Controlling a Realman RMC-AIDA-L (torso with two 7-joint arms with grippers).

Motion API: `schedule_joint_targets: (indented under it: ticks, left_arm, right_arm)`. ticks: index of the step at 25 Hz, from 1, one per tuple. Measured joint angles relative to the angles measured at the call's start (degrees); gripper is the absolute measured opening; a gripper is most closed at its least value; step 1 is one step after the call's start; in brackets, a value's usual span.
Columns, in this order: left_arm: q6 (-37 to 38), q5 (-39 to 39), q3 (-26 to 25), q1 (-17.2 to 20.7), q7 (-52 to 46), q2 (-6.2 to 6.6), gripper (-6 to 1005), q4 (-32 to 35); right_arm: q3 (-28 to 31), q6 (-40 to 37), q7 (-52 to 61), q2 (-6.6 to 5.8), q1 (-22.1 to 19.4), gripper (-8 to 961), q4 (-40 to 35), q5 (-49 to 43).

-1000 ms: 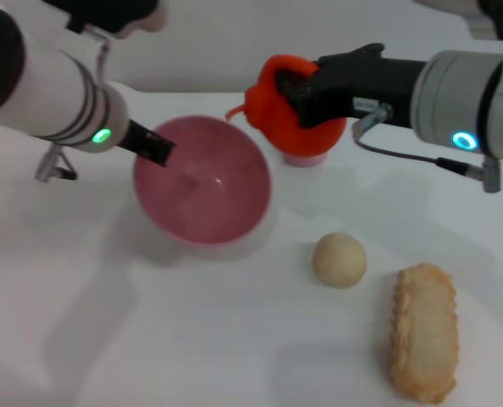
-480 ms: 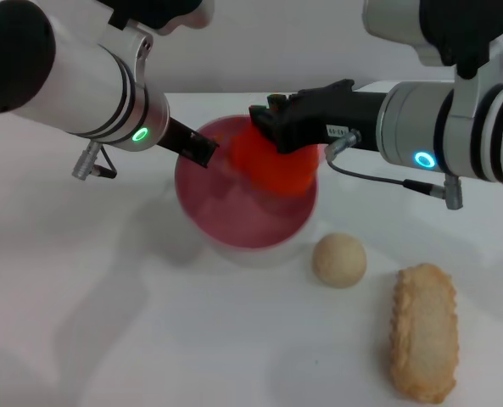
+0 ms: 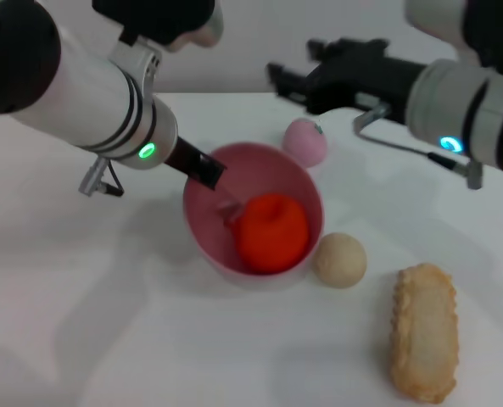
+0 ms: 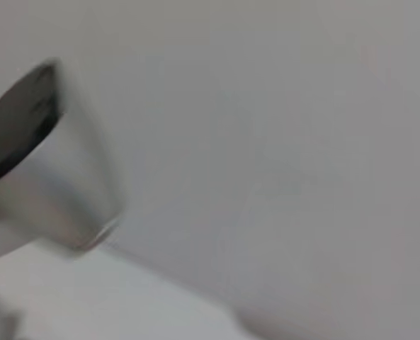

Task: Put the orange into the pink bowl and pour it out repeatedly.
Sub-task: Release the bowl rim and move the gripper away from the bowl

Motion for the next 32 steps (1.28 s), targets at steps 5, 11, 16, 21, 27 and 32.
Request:
schedule_joint_targets:
  ticks: [5,11,16,21,27,32]
  left_arm:
    - [-0.32,-1.77,0.56,-0.32,0.05,-0.1,42,-2.05]
    - [-1.25,-2.7,0.59,-1.41,0.06,-0.17,52,-3.08]
    - [-0.86,-3.79,0.59,-2.03,0.07,-0.21,65,-5.47]
    - [0.92,-5.92,0.49,-2.19,0.59,-0.15,78,-8.13]
    - [1.64,-6.56,0.22,-2.21,1.03,-0.12,94,-9.8]
    - [1.94,-6.59,0.25,-2.25,1.04,-0.2,107,-10.33]
  right_arm:
    - [-1.79,-16.06,-8.95,0.23,-5.39,572,4.18,-0.11]
    - [-4.04,-26.88,-11.5,0.17,-7.56,581,9.14,-0.11]
    - [-4.59,-27.87,-11.42,0.19,-7.92,582,9.88,-0.11]
    - [-4.65,-27.96,-11.27,0.13,-7.96,583,9.95,-0.11]
    - [-4.73,-28.03,-11.18,0.14,-7.83,583,10.09,-0.11]
    - [-4.73,-28.06,-11.13,0.15,-7.6,584,10.42,0.05]
